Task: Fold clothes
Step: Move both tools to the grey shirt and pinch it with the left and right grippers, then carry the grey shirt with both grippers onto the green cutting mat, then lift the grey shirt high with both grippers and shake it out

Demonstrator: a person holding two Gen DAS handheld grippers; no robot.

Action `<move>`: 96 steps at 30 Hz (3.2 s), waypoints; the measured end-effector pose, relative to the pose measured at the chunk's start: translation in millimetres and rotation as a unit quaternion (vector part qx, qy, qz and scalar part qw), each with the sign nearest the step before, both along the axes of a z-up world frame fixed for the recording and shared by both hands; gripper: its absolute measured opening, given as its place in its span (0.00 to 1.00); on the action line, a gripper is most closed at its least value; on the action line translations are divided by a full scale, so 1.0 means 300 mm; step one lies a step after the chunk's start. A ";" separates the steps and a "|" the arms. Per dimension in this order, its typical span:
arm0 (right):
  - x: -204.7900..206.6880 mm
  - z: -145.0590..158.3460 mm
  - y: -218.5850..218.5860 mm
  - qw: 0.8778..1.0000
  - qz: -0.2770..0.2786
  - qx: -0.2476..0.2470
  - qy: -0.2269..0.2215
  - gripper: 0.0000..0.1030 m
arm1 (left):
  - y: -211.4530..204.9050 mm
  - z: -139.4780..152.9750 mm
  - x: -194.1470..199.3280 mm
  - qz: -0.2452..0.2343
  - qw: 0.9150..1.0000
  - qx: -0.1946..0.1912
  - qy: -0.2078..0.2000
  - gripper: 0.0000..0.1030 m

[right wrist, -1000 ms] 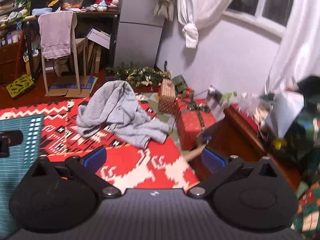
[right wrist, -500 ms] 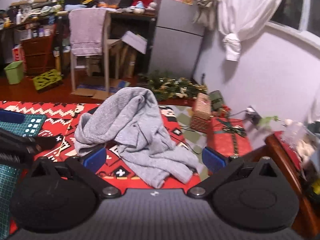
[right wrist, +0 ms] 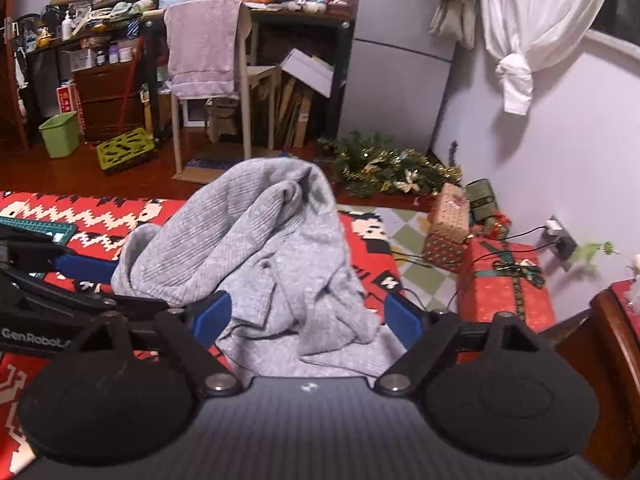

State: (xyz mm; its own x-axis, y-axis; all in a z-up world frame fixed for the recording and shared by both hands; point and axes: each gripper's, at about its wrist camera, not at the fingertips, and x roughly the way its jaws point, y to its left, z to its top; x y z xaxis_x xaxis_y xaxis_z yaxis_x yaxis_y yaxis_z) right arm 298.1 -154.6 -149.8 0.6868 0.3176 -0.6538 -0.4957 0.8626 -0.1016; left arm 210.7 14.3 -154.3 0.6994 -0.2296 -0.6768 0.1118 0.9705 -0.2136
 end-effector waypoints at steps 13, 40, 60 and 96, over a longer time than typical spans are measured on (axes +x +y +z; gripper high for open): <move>-0.012 -0.011 0.027 0.999 0.006 0.028 0.015 0.17 | 0.017 0.039 -0.057 -0.003 1.000 -0.005 -0.008 0.16; -1.235 0.178 0.285 0.972 0.190 0.107 0.091 0.16 | 0.405 0.184 -1.261 0.100 0.993 -0.031 0.058 0.15; -1.381 0.231 0.280 0.974 0.207 0.065 0.060 0.32 | 0.514 0.166 -1.551 0.203 0.975 -0.044 0.075 0.37; -1.461 0.218 0.385 0.947 0.285 0.077 0.126 0.37 | 0.462 0.121 -1.461 0.021 0.991 0.100 0.090 0.17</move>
